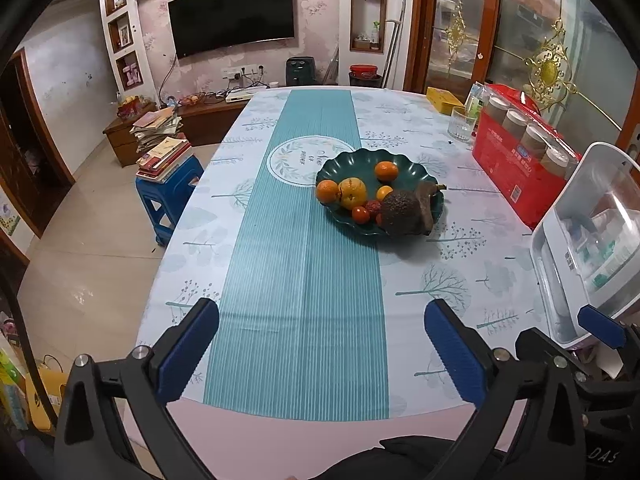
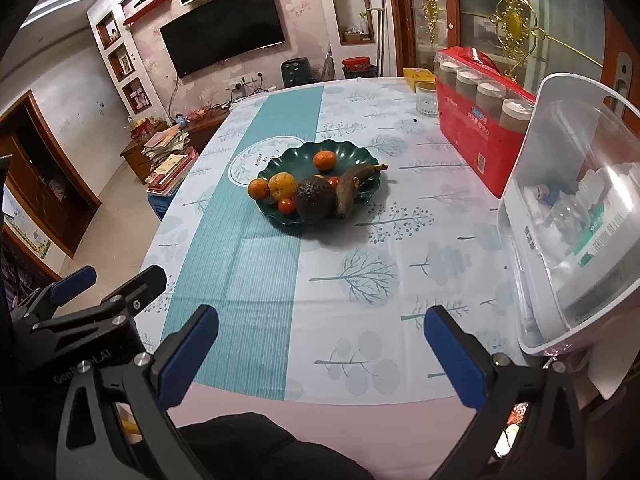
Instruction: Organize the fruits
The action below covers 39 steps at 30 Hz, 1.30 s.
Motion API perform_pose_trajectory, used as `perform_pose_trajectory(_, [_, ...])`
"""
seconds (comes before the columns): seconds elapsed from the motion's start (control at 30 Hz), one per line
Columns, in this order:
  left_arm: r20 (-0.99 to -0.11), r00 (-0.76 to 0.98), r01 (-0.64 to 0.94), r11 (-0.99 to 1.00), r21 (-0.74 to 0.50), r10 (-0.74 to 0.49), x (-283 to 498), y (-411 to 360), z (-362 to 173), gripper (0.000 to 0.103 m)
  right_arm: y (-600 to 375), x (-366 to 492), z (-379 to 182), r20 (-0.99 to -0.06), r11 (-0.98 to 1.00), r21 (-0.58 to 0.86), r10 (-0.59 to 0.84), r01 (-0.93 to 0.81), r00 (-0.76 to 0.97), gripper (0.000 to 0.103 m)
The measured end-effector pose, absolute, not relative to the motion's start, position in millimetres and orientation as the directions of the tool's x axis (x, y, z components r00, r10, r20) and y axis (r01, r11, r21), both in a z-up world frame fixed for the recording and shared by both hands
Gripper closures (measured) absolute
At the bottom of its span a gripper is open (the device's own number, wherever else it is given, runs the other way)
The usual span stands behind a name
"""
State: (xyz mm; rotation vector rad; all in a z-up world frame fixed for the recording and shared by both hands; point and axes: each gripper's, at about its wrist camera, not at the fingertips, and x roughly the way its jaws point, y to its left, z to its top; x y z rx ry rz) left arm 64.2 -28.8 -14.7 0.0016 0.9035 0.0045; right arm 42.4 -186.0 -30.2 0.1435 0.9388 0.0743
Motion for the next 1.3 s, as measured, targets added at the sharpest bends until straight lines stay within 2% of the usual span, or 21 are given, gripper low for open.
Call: perform_pose_trajectory(1.3, [-0.792, 0.611, 0.001, 1.000, 0.011, 0.008, 58.5, -28.5, -19.4, 0.001, -188.1, 38.9, -36.9, -0.810, 0.985, 0.174, 0.145, -0.003, 0.568, 0.000])
